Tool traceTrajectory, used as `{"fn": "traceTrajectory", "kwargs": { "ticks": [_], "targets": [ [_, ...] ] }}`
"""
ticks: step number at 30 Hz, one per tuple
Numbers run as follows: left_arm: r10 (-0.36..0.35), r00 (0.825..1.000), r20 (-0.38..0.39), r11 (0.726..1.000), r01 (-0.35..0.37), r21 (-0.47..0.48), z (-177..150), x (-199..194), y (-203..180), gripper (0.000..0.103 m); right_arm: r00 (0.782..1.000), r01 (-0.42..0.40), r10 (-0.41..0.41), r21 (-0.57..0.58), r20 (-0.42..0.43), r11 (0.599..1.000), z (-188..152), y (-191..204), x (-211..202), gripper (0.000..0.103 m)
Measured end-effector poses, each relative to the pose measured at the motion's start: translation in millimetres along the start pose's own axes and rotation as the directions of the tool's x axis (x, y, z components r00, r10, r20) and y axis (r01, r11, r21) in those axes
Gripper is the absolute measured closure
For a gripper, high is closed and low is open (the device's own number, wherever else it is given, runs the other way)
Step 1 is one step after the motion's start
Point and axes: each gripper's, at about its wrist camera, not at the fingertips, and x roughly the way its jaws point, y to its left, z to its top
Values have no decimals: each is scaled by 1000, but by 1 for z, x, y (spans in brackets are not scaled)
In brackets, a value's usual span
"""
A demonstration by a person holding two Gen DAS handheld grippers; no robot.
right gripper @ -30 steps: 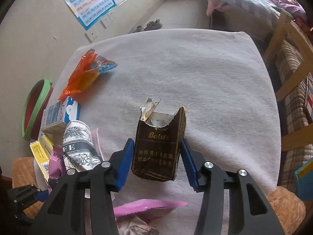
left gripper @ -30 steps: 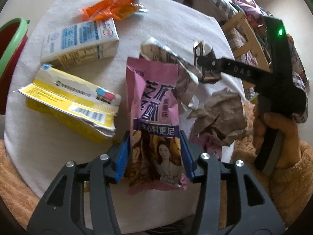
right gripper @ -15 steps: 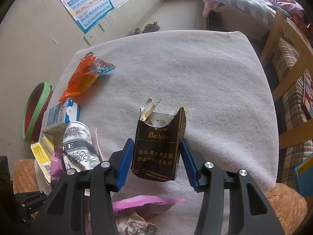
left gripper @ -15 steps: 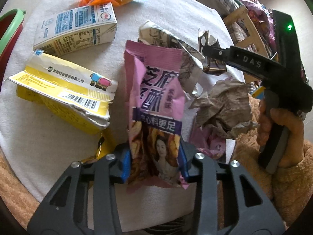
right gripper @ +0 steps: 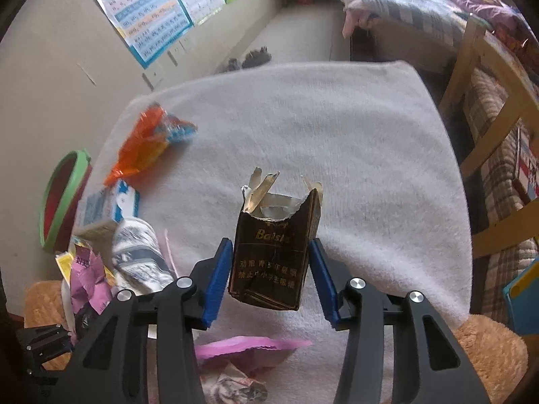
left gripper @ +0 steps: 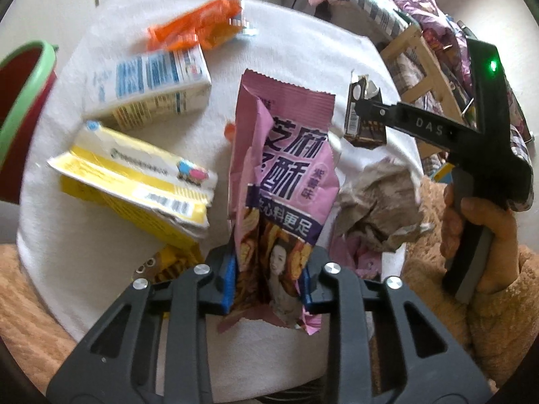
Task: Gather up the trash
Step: 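Lift and carry the pink bag and brown box over the red bin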
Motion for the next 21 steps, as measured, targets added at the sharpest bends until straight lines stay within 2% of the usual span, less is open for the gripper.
{"fn": "traceTrajectory", "kwargs": {
  "ticks": [12, 21],
  "targets": [
    [63, 984, 167, 998, -66, 13, 11, -46, 9, 75, 993, -42, 42, 1, 110, 999, 10, 18, -45, 57],
    [116, 966, 233, 992, -101, -74, 14, -69, 42, 75, 989, -71, 81, -81, 126, 994, 15, 52, -56, 57]
  ]
}}
